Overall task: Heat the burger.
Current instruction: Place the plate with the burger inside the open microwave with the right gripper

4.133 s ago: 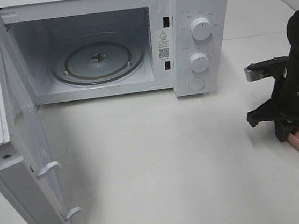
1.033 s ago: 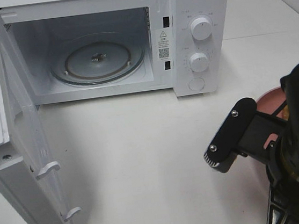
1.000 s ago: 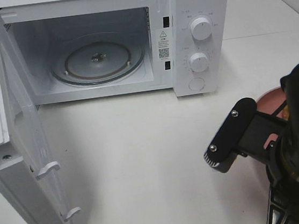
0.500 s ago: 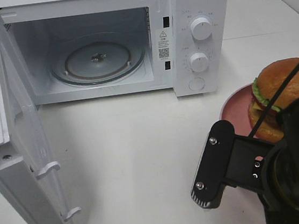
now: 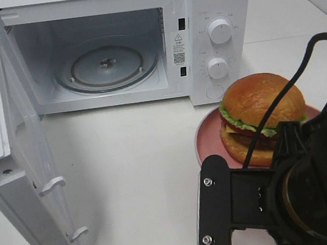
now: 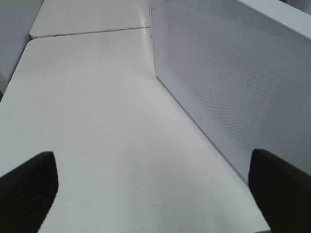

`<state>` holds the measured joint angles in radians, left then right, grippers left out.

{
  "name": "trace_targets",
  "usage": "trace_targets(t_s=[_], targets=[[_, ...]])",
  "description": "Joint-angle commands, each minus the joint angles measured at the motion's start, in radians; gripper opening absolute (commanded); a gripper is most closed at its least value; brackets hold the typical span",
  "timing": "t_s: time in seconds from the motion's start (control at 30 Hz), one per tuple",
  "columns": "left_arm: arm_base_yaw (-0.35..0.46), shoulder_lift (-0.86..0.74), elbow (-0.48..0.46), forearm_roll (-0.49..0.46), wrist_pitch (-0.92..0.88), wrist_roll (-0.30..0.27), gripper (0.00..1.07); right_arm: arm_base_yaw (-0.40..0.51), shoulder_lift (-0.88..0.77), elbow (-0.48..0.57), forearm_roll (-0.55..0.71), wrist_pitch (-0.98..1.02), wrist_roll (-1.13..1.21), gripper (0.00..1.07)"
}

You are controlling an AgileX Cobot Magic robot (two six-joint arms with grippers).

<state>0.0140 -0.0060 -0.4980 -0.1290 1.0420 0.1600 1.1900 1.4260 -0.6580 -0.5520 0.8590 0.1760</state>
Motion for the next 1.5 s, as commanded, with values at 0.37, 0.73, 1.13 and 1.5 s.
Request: trace_targets(t_s=[0.37, 0.73, 1.13, 1.5], targets=[[-0.004, -0.026, 0.003, -0.004, -0.004, -0.007, 1.02, 0.005, -0.005, 0.002, -0.251, -0.130, -0.045, 0.02], [-0.004, -0.026, 0.003, -0.004, -0.004, -0.007, 1.02, 0.005, -0.005, 0.002, -0.338, -0.184, -0.053, 0.00], [-0.004, -0.026, 0.003, -0.004, -0.004, -0.007, 1.02, 0.001, -0.005, 0.002, -0.356, -0.311, -0.279, 0.00], [-0.004, -0.026, 0.003, -0.004, -0.004, -0.007, 1.02, -0.111, -0.005, 0.001, -0.348, -0.457, -0.436, 0.00]])
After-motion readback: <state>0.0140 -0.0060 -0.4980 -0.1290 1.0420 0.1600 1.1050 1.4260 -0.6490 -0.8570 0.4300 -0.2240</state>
